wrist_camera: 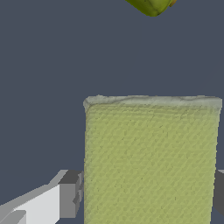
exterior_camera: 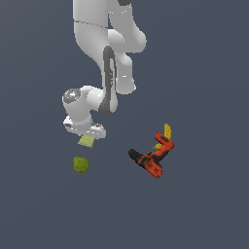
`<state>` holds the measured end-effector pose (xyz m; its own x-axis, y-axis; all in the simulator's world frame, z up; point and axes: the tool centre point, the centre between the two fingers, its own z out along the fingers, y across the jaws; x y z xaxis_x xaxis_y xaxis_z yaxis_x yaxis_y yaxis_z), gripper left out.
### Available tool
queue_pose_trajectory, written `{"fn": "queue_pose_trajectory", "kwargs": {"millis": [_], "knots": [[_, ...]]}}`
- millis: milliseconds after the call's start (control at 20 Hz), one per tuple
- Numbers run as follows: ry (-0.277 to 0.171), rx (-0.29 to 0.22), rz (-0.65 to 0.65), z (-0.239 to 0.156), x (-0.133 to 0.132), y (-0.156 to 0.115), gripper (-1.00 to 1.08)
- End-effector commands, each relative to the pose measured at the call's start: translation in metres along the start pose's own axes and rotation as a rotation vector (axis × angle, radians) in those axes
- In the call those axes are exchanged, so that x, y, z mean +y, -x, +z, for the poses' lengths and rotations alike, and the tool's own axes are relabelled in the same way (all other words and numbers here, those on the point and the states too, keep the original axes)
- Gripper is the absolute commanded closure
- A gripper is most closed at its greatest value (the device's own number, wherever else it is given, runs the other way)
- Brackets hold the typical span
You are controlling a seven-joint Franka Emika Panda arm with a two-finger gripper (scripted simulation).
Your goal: Pick up a designated object from a clutter of objects.
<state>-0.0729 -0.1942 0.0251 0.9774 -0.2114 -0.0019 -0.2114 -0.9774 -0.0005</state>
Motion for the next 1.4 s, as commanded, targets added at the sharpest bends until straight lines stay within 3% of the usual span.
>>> {"fn": "queue_pose_trajectory", "kwargs": {"millis": [0, 400, 1350], "knots": [[0.0, 0.002, 0.0, -0.011, -0.005, -0.003, 1.08], [0.001, 0.002, 0.0, -0.068, -0.031, -0.018, 1.08], [0.004, 0.002, 0.001, -0.252, -0.115, -0.066, 1.08]]}}
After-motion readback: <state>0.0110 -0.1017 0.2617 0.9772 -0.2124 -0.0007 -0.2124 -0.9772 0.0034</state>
